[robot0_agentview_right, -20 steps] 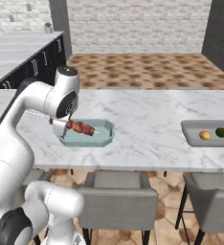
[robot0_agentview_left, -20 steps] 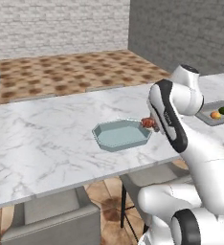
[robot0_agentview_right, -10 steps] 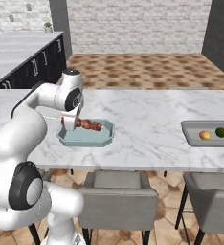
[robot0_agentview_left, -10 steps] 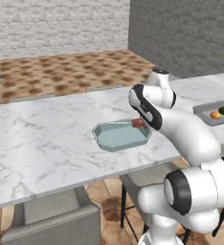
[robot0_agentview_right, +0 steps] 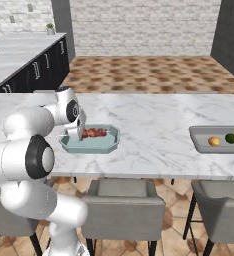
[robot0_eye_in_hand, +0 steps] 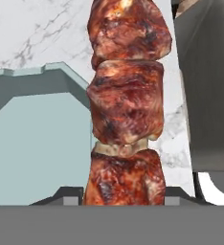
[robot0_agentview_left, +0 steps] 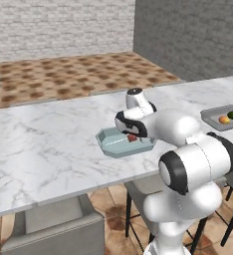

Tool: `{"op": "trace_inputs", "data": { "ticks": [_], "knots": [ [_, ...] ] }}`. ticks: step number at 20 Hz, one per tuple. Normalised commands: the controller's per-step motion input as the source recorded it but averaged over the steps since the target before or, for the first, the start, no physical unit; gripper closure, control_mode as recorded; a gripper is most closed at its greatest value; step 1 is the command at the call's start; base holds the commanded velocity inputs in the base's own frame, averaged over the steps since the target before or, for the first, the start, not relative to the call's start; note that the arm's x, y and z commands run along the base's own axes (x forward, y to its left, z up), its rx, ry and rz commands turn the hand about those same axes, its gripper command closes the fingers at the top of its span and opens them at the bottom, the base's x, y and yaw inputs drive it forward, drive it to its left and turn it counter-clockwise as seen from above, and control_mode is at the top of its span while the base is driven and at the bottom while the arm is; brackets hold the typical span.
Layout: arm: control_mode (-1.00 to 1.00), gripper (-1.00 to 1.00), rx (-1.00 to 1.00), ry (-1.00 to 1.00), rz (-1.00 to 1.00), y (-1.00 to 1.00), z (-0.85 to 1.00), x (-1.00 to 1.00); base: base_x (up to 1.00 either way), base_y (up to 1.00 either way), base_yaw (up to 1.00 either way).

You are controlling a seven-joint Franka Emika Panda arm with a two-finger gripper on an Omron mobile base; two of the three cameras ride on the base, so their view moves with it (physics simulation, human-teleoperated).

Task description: Place the cold items (mango and lime) from the fridge in one tupperware on the dining counter. Place the warm items (hot dog and kebab skewer) in the stove area in another tupperware.

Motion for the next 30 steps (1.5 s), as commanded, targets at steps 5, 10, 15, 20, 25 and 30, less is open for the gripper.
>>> {"op": "trace_inputs", "data": {
  "ticks": [5, 10, 15, 20, 25, 30],
  "knots": [
    [-1.0, 1.0, 0.04, 0.0, 0.0, 0.01, -0.35, 0.52, 0.0, 0.0, 0.0],
    [-1.0, 1.0, 0.04, 0.15, 0.0, 0.0, -0.14, 0.52, 0.0, 0.0, 0.0],
    [-1.0, 1.0, 0.03, 0.14, 0.0, 0.0, -0.17, 0.4, 0.0, 0.0, 0.0],
    [-1.0, 1.0, 0.01, 0.01, 0.0, 0.0, -0.17, 0.23, 0.0, 0.0, 0.0],
    [-1.0, 1.0, 0.0, 0.0, -0.01, 0.0, -0.23, 0.0, 0.0, 0.0, 0.0],
    [-1.0, 1.0, 0.0, 0.0, -0.01, 0.0, -0.23, 0.0, 0.0, 0.0, 0.0]
  ]
}}
